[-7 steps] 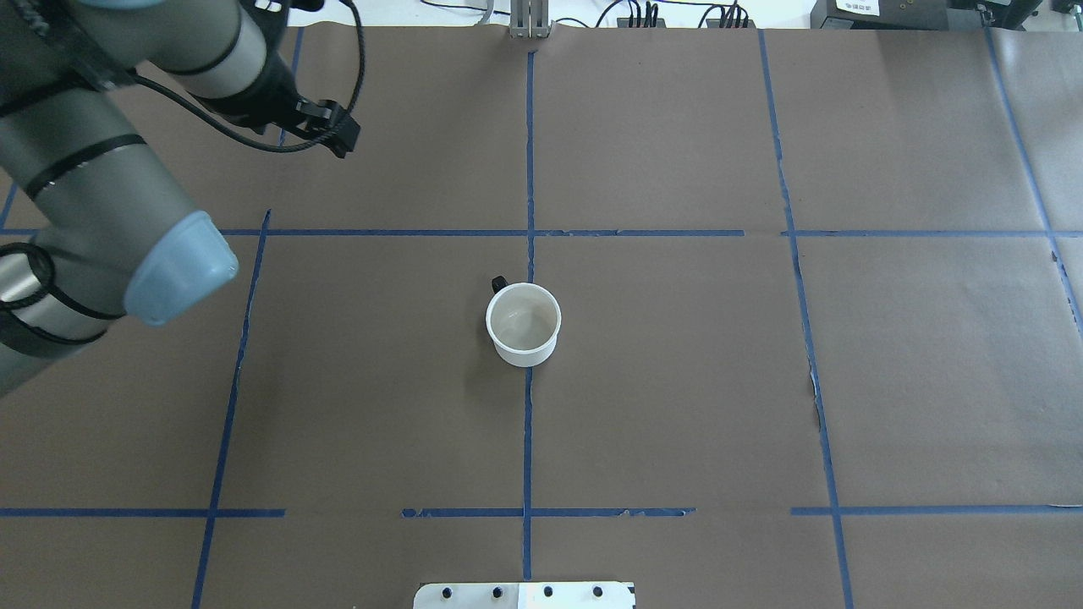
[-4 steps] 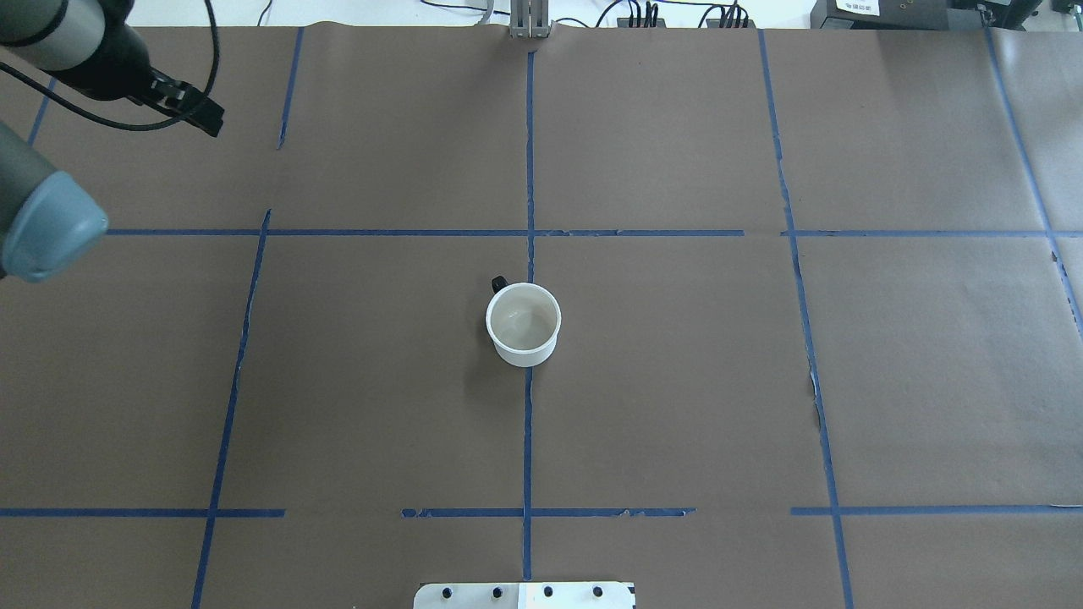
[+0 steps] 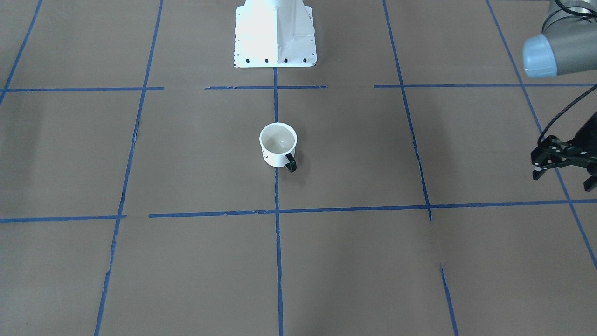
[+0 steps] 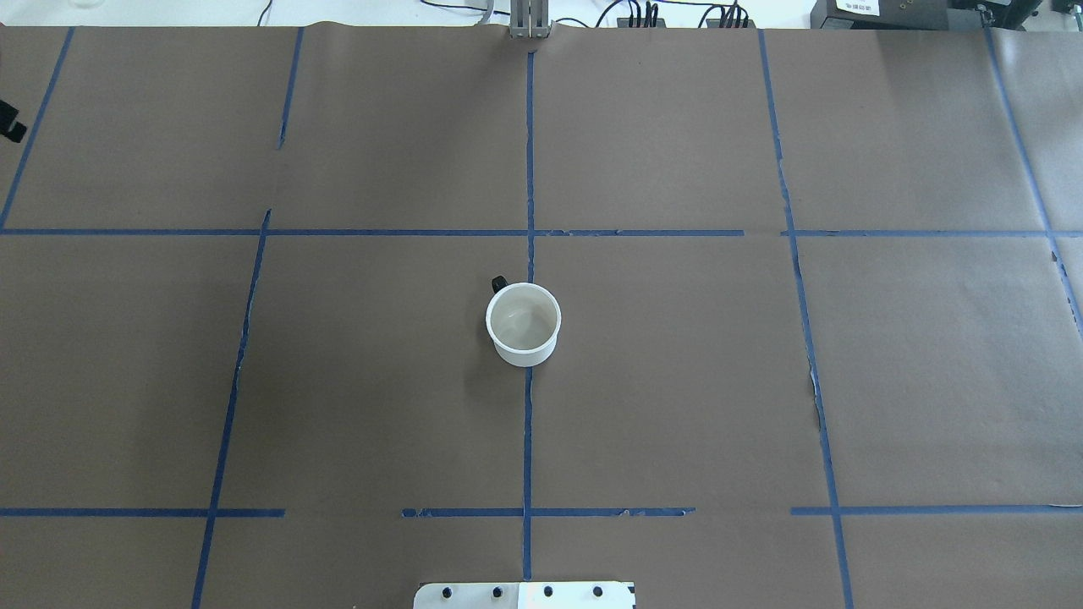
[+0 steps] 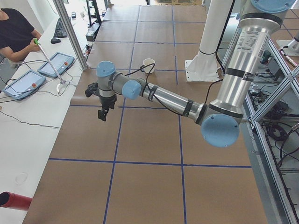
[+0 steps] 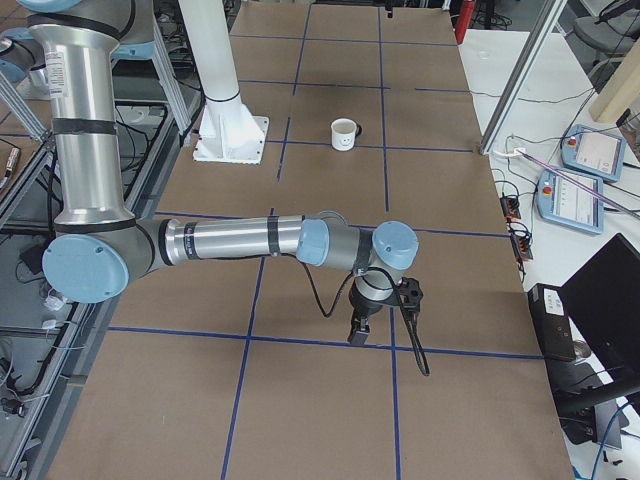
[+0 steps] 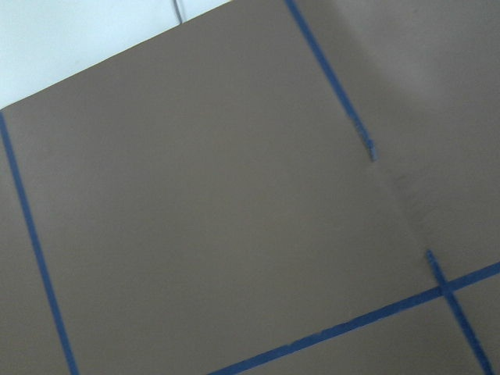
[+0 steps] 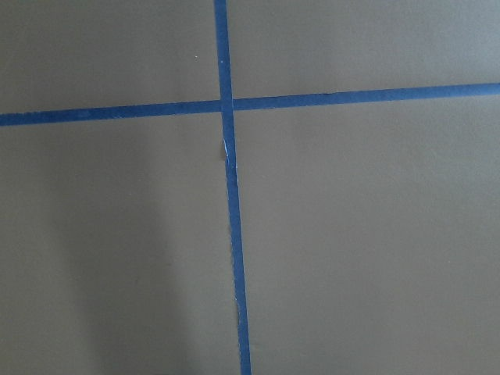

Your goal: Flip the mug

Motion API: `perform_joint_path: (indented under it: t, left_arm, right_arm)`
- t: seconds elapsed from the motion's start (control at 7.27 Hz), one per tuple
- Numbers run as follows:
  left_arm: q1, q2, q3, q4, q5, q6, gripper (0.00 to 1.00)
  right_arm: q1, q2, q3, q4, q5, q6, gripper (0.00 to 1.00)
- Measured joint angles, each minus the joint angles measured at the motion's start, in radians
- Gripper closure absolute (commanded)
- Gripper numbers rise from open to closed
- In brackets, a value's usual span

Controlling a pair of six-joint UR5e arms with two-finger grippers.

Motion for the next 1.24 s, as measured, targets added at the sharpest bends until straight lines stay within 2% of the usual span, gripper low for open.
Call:
perform_joint_path:
  t: [0.28,0.83,1.24]
  left_arm:
    - [-0.09,0.082,0.071,0.003,-0.11,0.091,0.0]
    - [-0.174,0.178,0.106,0.015,-0.132,0.154,0.0]
    - [-0.201,0.204,0.101,0.016,-0.129,0.155,0.0]
  right_arm:
    - [0.0,0.0,0.0,0.0,0.0,0.0,0.0]
    - [0.0,0.0,0.0,0.0,0.0,0.0,0.0]
    - [0.0,0.0,0.0,0.0,0.0,0.0,0.0]
